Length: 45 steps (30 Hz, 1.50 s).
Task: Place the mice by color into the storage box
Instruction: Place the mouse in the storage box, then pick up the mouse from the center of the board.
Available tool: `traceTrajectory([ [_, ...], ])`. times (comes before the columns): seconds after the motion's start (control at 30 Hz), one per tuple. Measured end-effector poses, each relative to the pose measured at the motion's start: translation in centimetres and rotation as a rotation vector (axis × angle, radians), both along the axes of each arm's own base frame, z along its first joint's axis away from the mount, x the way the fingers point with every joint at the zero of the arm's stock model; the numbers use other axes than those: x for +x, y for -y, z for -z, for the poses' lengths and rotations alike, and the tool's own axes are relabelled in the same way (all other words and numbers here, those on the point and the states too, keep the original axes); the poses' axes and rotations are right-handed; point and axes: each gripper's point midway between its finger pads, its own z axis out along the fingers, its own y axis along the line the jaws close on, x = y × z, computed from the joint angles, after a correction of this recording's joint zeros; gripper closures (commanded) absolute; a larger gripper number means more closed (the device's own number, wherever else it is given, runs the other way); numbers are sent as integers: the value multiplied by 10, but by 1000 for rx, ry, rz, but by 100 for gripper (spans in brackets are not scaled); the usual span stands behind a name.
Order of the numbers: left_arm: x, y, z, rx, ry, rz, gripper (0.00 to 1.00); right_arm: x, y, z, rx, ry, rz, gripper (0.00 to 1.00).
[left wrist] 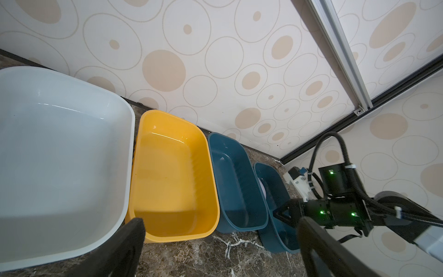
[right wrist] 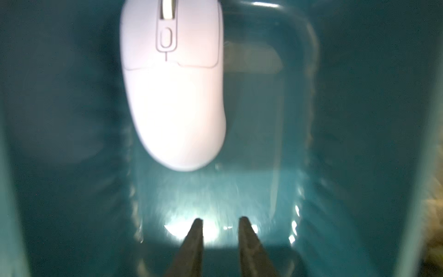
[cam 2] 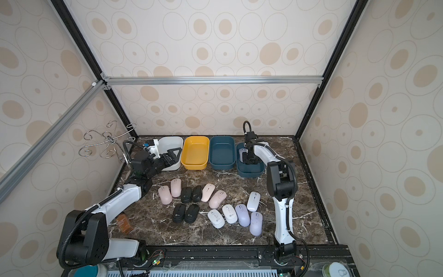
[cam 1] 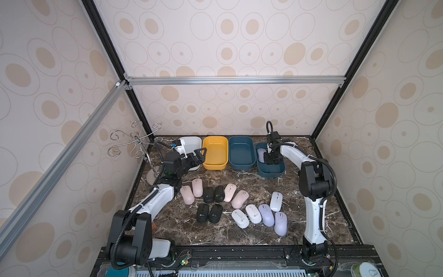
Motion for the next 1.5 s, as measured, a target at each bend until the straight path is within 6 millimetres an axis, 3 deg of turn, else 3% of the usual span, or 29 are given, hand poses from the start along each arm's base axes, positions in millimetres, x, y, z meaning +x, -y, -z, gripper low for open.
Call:
traceTrajectory([
  [0.17,-2,6,0,-6,-3,12,0,-43,-2,-66,24,124,33,43],
  [0.27,-8,24,0,-12,-7,54,0,-88,-16,-87,36,156,-7,42],
  [0.37,-20,62,2,-21,-19,159,0,-141,-28,-79,29,106,-61,40],
  [0.5,-37,110,12,-51,-57,305,0,-213,-24,-47,8,-45,-98,39],
  [0.63,-46,129,23,-76,-103,369,0,-269,-20,-25,-2,-170,-123,38],
  [0.73,-47,131,21,-87,-104,378,0,-294,-26,-13,22,-233,-145,38],
  [0.97,-47,131,19,-90,-98,377,0,-321,-49,10,60,-341,-207,41],
  [1.33,-47,130,19,-90,-98,374,0,-313,-54,38,31,-371,-211,38],
  [1.5,-47,130,19,-90,-98,374,0,-312,-54,41,26,-370,-216,37],
])
